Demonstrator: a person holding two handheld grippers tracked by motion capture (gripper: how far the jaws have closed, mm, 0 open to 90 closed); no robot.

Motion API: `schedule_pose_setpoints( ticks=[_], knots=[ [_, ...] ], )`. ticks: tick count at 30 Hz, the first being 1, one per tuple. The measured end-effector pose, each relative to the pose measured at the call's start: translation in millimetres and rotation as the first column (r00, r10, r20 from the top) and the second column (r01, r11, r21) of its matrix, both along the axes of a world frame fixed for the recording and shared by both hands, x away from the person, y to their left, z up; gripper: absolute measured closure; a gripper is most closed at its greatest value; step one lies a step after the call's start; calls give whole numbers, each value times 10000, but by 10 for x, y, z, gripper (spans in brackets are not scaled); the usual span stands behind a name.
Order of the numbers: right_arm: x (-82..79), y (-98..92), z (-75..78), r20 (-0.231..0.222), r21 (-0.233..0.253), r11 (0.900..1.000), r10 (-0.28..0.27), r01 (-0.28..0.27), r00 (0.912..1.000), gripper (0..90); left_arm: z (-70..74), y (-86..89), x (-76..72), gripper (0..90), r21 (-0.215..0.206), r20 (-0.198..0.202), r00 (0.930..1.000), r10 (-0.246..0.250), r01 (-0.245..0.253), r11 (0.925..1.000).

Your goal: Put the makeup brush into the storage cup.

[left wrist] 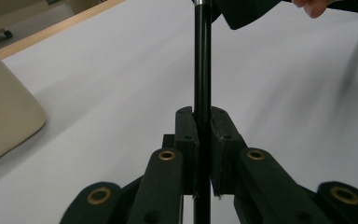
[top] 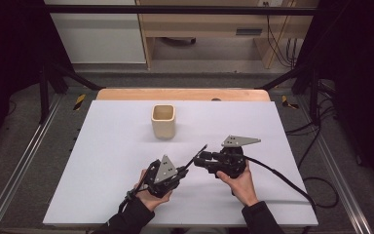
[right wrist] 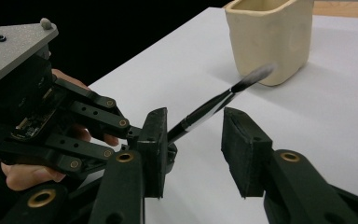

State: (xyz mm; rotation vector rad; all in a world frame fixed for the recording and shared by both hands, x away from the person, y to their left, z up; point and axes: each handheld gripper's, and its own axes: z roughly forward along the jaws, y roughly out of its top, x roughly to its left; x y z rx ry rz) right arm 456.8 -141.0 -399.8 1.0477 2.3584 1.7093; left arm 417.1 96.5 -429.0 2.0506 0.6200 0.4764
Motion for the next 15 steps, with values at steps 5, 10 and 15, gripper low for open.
schedule_pose_setpoints(
  ticks=[5,10,15],
  knots=[
    [-2,1,-1,-90,88,9999,86,-85,9999,669,-18,-23,-17,833,7,16,10000,-98,98,10000],
    [-5,-5,-1,-85,142,9998,119,-118,9999,718,-27,-29,-25,833,-21,-8,9998,-176,176,9998],
    [-9,-4,0,-127,198,9996,201,-198,9997,736,-52,-41,-31,833,49,18,9999,-159,159,9999]
  ],
)
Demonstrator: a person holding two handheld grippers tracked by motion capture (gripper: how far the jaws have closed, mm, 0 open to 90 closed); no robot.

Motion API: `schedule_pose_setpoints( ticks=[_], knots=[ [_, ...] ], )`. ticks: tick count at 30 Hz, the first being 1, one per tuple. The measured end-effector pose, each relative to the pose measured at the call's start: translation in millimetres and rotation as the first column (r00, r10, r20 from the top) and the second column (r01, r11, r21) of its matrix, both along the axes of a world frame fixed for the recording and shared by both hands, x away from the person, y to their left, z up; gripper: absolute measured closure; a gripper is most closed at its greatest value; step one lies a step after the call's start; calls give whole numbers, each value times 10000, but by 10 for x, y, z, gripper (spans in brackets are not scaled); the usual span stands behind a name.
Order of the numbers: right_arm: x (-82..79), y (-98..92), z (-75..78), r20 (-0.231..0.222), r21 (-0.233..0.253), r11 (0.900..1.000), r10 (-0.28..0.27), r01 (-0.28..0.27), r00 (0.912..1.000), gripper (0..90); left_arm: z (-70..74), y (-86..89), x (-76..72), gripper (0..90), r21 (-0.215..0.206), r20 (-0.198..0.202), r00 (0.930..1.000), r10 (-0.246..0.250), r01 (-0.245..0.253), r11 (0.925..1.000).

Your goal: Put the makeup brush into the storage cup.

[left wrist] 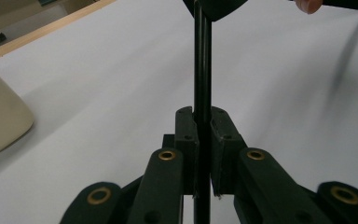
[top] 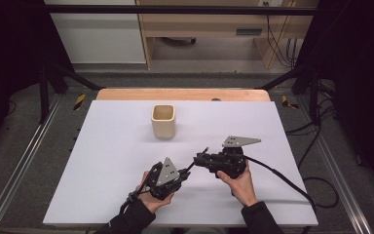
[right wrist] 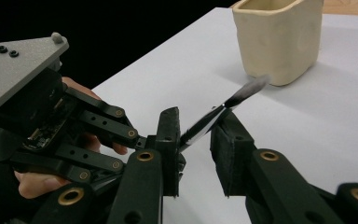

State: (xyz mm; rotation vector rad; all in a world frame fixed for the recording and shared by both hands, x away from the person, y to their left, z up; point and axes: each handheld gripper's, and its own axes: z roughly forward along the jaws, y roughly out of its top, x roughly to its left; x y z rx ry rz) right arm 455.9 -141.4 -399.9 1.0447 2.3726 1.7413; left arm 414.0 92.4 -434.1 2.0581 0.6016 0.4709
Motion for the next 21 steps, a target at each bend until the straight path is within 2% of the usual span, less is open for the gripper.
schedule_pose_setpoints(
  ticks=[17,21],
  knots=[
    [-27,3,16,-145,524,9972,540,-532,9984,832,-51,-31,0,833,88,98,9999,-37,36,10000],
    [-33,9,12,-108,522,9969,595,-589,9982,837,-63,-41,-2,832,100,71,10000,-41,41,9999]
  ],
)
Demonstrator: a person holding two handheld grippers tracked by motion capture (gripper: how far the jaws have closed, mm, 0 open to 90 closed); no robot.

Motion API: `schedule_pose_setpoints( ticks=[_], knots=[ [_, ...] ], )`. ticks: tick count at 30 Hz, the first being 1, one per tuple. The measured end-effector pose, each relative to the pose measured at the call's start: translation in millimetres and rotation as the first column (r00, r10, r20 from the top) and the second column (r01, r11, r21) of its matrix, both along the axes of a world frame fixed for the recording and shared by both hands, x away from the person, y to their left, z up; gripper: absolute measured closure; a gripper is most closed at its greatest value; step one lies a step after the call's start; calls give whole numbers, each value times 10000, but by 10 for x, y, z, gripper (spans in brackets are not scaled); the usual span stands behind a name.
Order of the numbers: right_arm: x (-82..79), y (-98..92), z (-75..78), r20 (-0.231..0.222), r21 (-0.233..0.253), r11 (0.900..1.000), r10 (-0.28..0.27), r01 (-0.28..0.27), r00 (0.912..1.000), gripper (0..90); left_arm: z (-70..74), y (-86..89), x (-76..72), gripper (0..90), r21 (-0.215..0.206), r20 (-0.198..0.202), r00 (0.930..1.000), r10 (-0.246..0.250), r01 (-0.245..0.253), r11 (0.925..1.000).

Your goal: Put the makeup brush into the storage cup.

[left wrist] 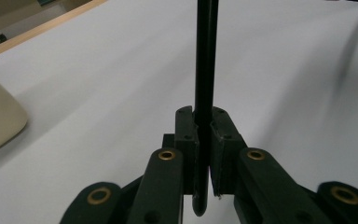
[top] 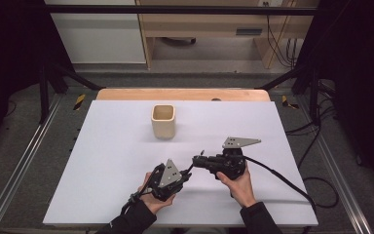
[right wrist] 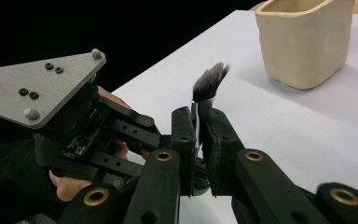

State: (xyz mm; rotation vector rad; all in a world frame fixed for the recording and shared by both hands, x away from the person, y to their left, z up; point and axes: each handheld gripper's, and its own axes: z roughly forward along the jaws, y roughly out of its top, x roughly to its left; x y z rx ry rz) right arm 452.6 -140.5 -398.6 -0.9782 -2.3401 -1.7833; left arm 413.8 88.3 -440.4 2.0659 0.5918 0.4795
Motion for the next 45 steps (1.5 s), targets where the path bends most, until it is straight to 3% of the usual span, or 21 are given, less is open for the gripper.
schedule_pose_setpoints(
  ticks=[5,9,10,13,15,20,24,30,34,45],
  knots=[
    [-7,2,1,79,18,10000,-33,33,10000,838,3,-1,-3,827,-27,66,10000,40,-40,10000],
    [-13,-3,6,275,-157,9994,-288,293,9992,839,20,-7,-10,742,-68,105,9999,57,-56,10000],
    [-17,-4,5,383,-277,9986,-435,445,9983,839,35,-14,-12,655,-37,138,9999,89,-89,10000],
    [-21,1,2,429,-371,9978,-525,541,9977,839,95,-36,-11,540,13,262,9995,196,-197,9998],
    [-21,3,-1,441,-395,9976,-558,576,9975,838,154,-58,-10,500,83,466,9984,331,-335,9994],
    [-25,14,-8,475,-445,9970,-605,626,9970,838,209,-104,13,475,143,529,9977,421,-429,9990],
    [-26,21,-16,496,-456,9969,-616,639,9969,838,242,-171,20,483,149,651,9970,430,-441,9989],
    [-28,35,-23,539,-488,9970,-582,609,9968,838,243,-245,44,606,121,532,9974,483,-490,9987],
    [-30,40,-23,518,-476,9970,-586,611,9969,838,242,-247,47,701,85,523,9973,506,-511,9987],
    [-33,50,-31,494,-477,9972,-548,572,9973,838,246,-217,59,815,-78,299,9975,644,-642,9979]
  ],
)
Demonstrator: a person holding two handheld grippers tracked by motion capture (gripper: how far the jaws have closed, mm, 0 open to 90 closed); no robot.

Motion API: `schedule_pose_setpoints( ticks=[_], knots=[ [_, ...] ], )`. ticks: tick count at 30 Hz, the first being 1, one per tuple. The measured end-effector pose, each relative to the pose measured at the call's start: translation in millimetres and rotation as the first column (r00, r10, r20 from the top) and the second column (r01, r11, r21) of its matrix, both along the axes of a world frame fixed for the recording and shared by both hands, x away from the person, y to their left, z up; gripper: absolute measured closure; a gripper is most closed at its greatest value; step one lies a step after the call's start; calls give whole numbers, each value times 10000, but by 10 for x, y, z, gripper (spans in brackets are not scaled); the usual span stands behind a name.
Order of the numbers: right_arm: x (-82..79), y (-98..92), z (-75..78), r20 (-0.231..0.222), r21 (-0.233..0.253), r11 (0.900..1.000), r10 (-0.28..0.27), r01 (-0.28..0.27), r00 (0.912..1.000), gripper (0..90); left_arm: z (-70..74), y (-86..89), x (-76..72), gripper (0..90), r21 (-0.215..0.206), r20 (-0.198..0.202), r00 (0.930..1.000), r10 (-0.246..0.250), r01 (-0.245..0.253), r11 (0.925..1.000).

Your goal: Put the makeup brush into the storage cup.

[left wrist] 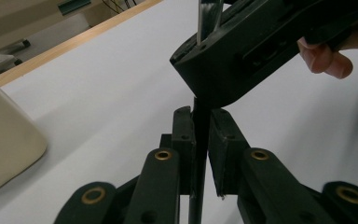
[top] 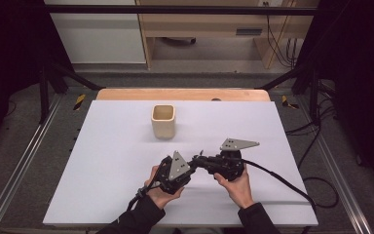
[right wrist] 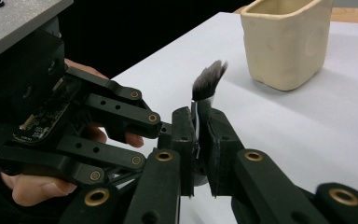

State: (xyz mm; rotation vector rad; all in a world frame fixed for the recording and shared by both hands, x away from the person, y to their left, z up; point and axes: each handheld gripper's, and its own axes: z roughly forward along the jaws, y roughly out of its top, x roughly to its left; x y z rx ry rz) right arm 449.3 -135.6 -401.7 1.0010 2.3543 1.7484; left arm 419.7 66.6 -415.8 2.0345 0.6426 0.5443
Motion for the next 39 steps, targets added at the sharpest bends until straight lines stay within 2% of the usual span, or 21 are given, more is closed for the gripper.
schedule_pose_setpoints(
  ticks=[7,11,12,14,16,19,22,26,29,30,32,33,34,39],
  knots=[
    [0,13,-12,-43,41,10000,54,-54,10000,837,-10,18,-8,829,19,46,10000,-12,12,10000],
    [-8,21,-9,131,32,10000,-1,0,9999,807,-9,27,-10,830,9,76,10000,23,-23,10000],
    [-10,12,0,215,43,9999,-104,103,9997,760,-12,46,-7,830,5,72,10000,68,-68,10000],
    [-12,2,7,264,12,10000,-95,95,9996,751,-13,62,-4,830,38,72,9999,101,-101,9999],
    [-24,-20,34,349,49,9999,-109,107,9993,701,-15,94,11,830,-51,22,9998,221,-221,9997],
    [-31,-33,47,455,-17,9998,-188,189,9988,675,4,156,33,830,-205,-35,9993,374,-375,9991],
    [-39,-74,63,797,-272,9985,-457,480,9958,618,40,256,41,830,-396,-68,9988,490,-492,9980],
    [-34,-146,76,932,-324,9965,-740,773,9929,572,59,335,55,830,-571,-164,9981,595,-603,9965],
    [-27,-241,89,1074,-415,9907,-1245,1295,9864,498,81,411,74,829,-751,-187,9973,714,-727,9945],
    [-24,-304,90,1196,-387,9855,-1596,1653,9799,462,99,460,86,829,-847,-191,9967,785,-798,9932],
    [-19,-351,87,1281,-441,9797,-1888,1958,9736,430,109,485,94,829,-883,-190,9967,795,-808,9928],
    [-19,-351,87,1281,-441,9797,-1888,1958,9736,430,119,510,101,829,-954,-199,9965,817,-832,9920],
    [-15,-386,83,1390,-668,9746,-2033,2140,9692,396,130,537,107,829,-960,-192,9961,863,-878,9915],
    [-11,-444,71,1521,-851,9664,-2280,2425,9617,338,185,658,135,830,-1185,-195,9947,1013,-1029,9876]
  ],
)
